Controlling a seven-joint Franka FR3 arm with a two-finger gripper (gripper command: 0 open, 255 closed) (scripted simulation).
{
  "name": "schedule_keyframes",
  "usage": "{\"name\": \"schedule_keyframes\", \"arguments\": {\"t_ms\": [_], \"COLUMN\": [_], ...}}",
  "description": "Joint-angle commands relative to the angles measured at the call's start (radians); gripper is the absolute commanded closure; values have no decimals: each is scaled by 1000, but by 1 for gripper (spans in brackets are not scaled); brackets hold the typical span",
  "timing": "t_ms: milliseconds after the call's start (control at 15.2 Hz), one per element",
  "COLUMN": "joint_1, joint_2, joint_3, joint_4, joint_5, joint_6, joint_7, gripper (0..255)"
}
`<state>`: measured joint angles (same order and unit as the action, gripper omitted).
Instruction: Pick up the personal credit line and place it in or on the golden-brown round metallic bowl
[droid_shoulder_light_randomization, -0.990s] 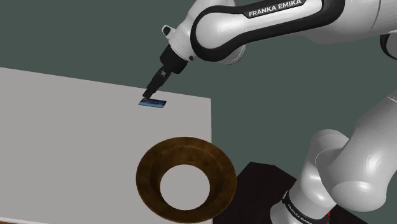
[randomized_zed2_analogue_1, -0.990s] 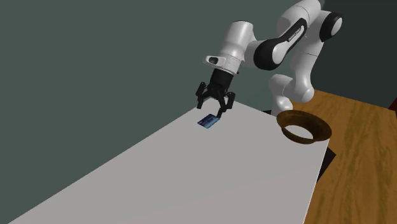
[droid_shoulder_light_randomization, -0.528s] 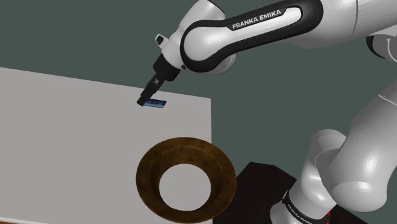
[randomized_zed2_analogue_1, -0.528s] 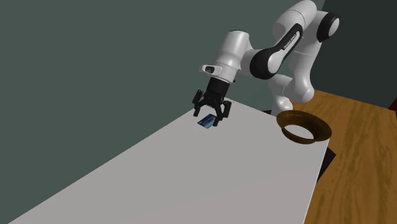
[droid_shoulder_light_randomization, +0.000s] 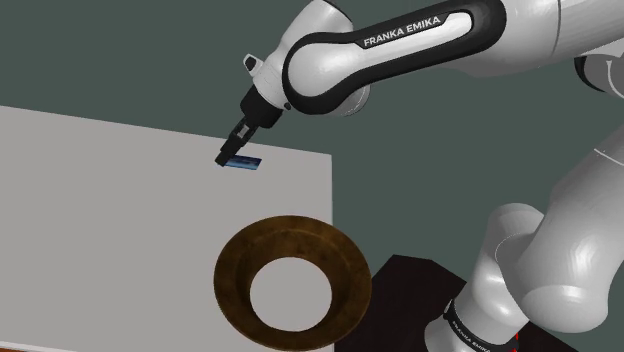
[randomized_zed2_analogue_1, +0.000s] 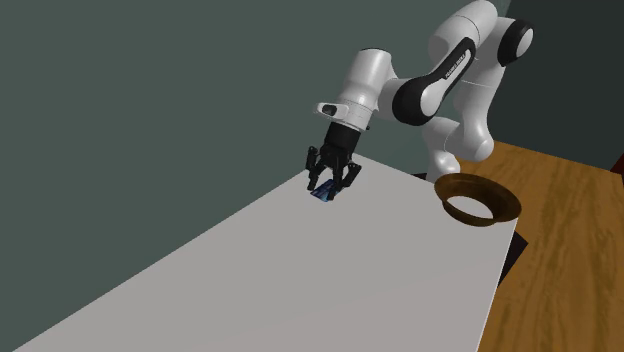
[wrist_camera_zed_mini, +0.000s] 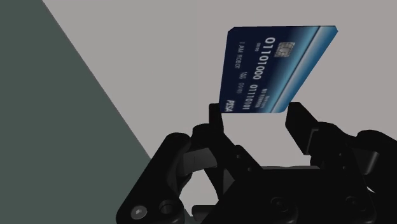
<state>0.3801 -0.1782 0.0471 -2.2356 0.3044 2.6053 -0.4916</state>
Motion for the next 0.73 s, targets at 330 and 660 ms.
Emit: {"name": "schedule_keyframes", "arguments": {"t_ms": [330, 660], "joint_1": [0, -5], "joint_2": [0, -12], "joint_3": [0, 1], "joint_4": [0, 27], "joint_5": [0, -14], "joint_6": [0, -39], "joint_7": [0, 15], "gripper": [255, 255]}}
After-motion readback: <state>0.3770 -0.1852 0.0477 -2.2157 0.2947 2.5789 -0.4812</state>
